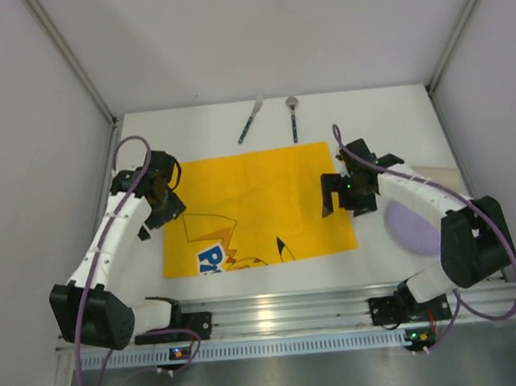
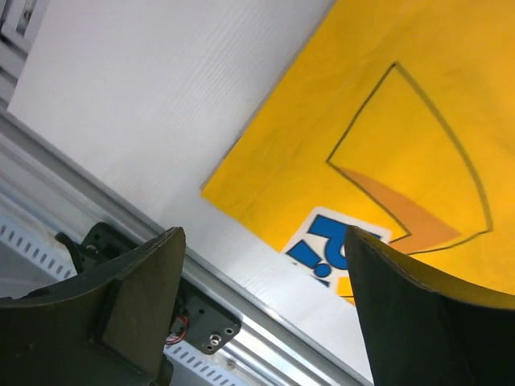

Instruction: Set the dinner table for one person

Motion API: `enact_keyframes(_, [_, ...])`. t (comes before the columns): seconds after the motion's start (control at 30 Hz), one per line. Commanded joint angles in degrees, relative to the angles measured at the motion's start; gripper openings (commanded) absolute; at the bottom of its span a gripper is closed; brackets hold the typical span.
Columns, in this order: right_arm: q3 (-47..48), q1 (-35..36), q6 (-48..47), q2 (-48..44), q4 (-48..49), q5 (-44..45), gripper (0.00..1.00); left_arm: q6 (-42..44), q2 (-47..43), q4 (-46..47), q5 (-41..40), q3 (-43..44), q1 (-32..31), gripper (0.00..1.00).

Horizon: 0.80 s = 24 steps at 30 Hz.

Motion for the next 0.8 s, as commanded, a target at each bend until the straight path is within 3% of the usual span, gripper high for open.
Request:
enact_keyframes(0.0, [8.84,-0.49,-3.25,-9.91,-5.02,5.36,1.0,3.61,1.24,1.64,0.79,6.97,0.23,0.85])
enact_keyframes(0.13, [14.4,-0.4,-4.31,-14.25,-6.0,7.22,1.0,10.72,8.17,15.33,8.96,11.02,-0.29,0.81])
enact_keyframes(0.23, [17.39,-0.49,-4.48,-14.25,-8.37,8.1,1.0,18.0,18.71,24.66,12.57,18.75,-2.57,0.81])
enact_keyframes(0.37, [15.91,-0.58,-4.13,-16.27,-9.95,4.77,1.0,23.56,37.75,32.22,16.79,33.94,-4.95,0.82])
enact_keyframes(0.47, [12.49,-0.31,-2.82,-19.24,-10.13,1.07,1.0,24.63,45.7,37.76,21.36,44.15,-5.21,0.8])
enact_keyframes(0.6, [8.17,-0.4,-0.18,-22.42,-10.74,3.25,1.0,25.5,59.04,48.29,22.51,55.47,-5.74,0.83])
enact_keyframes(0.77, [5.62,-0.4,2.89,-21.73,-12.77,3.62,1.0,29.02,71.72,54.3,28.4,69.44,-5.92,0.85])
